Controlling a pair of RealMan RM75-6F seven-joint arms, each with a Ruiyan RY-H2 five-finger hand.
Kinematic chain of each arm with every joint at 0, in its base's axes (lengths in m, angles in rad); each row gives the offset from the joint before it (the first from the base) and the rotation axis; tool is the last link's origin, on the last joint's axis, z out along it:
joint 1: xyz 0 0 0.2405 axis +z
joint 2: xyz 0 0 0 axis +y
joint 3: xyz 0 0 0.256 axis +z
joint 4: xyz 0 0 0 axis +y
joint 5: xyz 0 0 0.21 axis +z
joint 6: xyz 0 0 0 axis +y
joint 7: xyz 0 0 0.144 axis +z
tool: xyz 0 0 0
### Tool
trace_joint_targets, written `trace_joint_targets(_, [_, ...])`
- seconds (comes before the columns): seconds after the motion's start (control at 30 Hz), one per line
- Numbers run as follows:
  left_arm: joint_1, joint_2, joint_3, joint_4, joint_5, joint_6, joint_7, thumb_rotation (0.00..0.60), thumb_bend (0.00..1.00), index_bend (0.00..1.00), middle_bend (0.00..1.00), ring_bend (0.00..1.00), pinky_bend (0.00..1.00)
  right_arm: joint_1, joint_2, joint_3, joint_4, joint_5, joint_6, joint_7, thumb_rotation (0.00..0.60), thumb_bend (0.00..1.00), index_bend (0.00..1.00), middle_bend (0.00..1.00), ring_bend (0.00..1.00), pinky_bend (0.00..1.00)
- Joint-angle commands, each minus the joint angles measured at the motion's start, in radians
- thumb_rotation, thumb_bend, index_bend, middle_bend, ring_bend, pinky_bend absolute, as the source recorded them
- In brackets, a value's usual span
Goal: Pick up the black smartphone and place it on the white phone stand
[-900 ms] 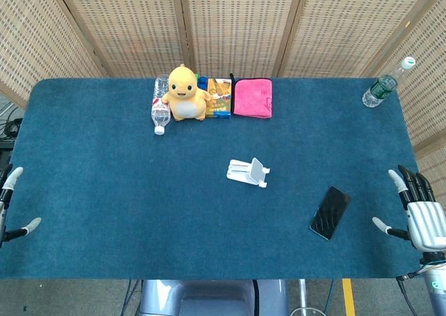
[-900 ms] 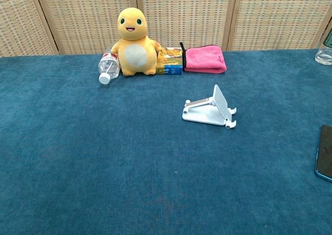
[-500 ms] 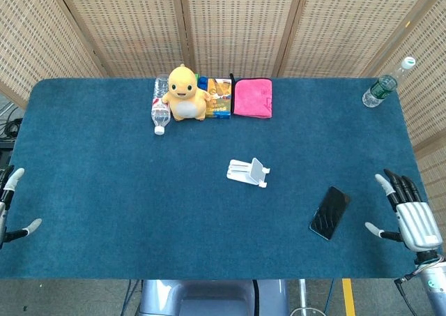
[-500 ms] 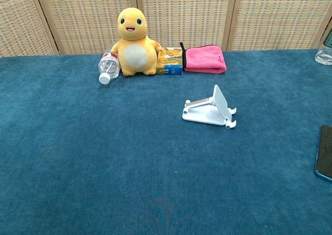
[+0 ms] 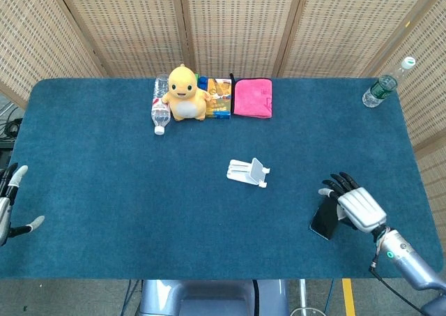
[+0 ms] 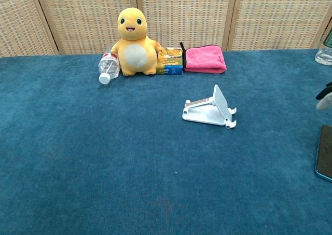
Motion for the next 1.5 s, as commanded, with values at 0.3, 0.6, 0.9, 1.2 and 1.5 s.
trace_joint_targets(0.3, [-0.014, 0.002, -0.008, -0.012, -0.031, -0.030, 0.021, 0.600, 0.00, 0.00, 0.00, 0.00, 0.00, 0.097, -0.144, 0.030, 0.084, 0.101, -0.197, -0.239, 0.600, 1.00, 0.25, 0.17, 0.00, 0.05])
trace_joint_targets(0.6, [-0.016, 0.000, -0.004, 0.011, -0.028, -0.040, 0.002, 0.600, 0.00, 0.00, 0.00, 0.00, 0.00, 0.097, -0.161, 0.014, 0.130, 0.150, -0.245, -0.268, 0.600, 1.00, 0.28, 0.18, 0.01, 0.07])
trace_joint_targets(0.9, [-0.024, -0.008, -0.007, -0.035, -0.035, -0.037, 0.070, 0.600, 0.00, 0.00, 0.00, 0.00, 0.00, 0.076, -0.126, -0.014, 0.161, 0.172, -0.249, -0.237, 0.600, 1.00, 0.32, 0.23, 0.04, 0.09])
trace_joint_targets(1.2, [-0.026, -0.016, -0.001, -0.019, -0.040, -0.045, 0.076, 0.600, 0.00, 0.00, 0.00, 0.00, 0.00, 0.048, -0.087, -0.056, 0.200, 0.173, -0.253, -0.169, 0.600, 1.00, 0.35, 0.26, 0.07, 0.11])
trace_joint_targets(1.5, [-0.025, -0.025, 0.004, 0.007, -0.038, -0.051, 0.066, 0.600, 0.00, 0.00, 0.00, 0.00, 0.00, 0.021, -0.022, -0.095, 0.174, 0.164, -0.244, -0.160, 0.600, 1.00, 0.37, 0.28, 0.13, 0.15])
